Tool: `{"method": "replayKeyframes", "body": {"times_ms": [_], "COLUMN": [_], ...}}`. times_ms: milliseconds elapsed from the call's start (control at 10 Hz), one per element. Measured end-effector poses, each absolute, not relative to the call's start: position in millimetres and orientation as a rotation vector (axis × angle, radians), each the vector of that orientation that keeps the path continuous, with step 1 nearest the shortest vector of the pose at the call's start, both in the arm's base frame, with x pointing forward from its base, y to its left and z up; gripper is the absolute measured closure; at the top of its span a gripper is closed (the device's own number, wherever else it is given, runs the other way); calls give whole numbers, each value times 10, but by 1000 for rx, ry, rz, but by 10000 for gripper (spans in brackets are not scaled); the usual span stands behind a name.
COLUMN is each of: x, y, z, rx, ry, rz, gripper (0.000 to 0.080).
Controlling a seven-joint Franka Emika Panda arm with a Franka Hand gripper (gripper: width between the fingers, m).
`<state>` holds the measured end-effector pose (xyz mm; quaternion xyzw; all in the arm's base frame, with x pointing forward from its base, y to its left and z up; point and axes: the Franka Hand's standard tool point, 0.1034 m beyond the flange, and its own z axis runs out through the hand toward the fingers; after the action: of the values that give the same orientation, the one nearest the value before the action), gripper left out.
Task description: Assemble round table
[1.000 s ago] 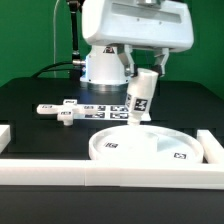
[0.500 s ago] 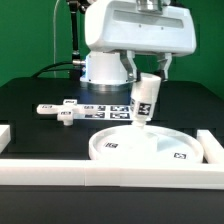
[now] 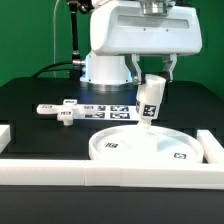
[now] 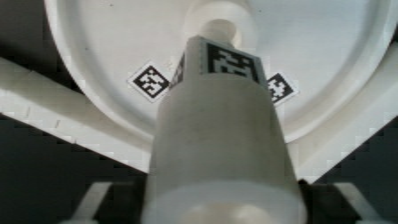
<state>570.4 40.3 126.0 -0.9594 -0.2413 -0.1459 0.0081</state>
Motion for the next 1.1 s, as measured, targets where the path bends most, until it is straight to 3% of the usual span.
{"method": "replayKeyframes", "body": {"times_ms": [1100], "x": [5670], "y": [389], "z": [1025], "rx": [-3000], "ry": [-731], "rz": [-395], "gripper": [393]}}
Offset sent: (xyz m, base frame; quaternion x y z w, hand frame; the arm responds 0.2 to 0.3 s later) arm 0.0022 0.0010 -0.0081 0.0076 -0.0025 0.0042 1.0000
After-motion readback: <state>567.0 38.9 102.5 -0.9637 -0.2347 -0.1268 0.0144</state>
